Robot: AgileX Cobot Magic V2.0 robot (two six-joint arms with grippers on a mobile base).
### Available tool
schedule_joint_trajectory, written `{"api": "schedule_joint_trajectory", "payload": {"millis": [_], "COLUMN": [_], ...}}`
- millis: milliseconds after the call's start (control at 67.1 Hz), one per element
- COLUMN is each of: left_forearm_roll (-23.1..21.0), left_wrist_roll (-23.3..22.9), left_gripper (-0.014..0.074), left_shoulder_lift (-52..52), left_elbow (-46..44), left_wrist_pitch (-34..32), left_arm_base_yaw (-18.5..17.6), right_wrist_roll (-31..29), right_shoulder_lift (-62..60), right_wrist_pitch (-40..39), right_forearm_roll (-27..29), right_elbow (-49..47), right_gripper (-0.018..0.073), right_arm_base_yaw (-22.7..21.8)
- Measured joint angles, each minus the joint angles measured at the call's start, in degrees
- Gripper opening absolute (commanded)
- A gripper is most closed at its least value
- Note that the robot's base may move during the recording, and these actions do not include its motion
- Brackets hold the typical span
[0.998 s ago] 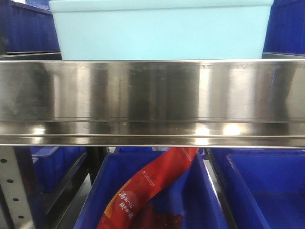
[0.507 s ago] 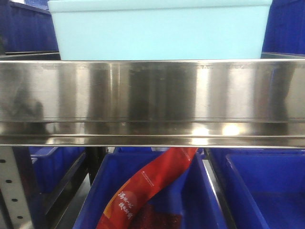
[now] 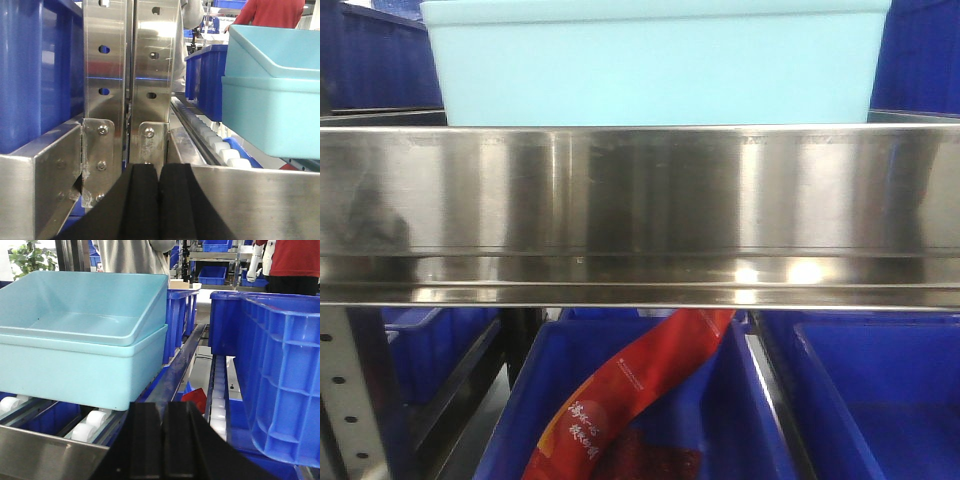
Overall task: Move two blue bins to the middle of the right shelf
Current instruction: 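Pull both grippers back from the placed teal bin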
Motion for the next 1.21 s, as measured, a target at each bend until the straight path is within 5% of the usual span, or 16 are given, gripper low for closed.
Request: {"api": "schedule_joint_trajectory", "payload": {"millis": [581,968,1207], "left_forearm_roll": [0.0,0.0,0.0], "left_wrist_roll": [0.1,0.1,0.1], "left_gripper": [-0.0111,-0.0111,-0.0111], "left_shoulder_lift": [0.0,0.0,0.0], "left_elbow": [0.0,0.0,0.0], "left_wrist_pitch": [0.0,0.0,0.0], "left_arm_base_yaw": [0.0,0.0,0.0], "right_wrist_roll": [-0.1,-8.0,-8.4], "right_shoulder_lift": [0.0,-0.9,-4.2], "right_wrist_pitch": [0.0,-8.5,-13.3], "right_forearm_roll": [0.2,7.5,8.3], "right_elbow": [0.0,9.6,20.3], "right_gripper": [-0.0162,-0.0162,-0.0162], "right_arm_base_yaw": [-0.2,-13.2,-14.6]}}
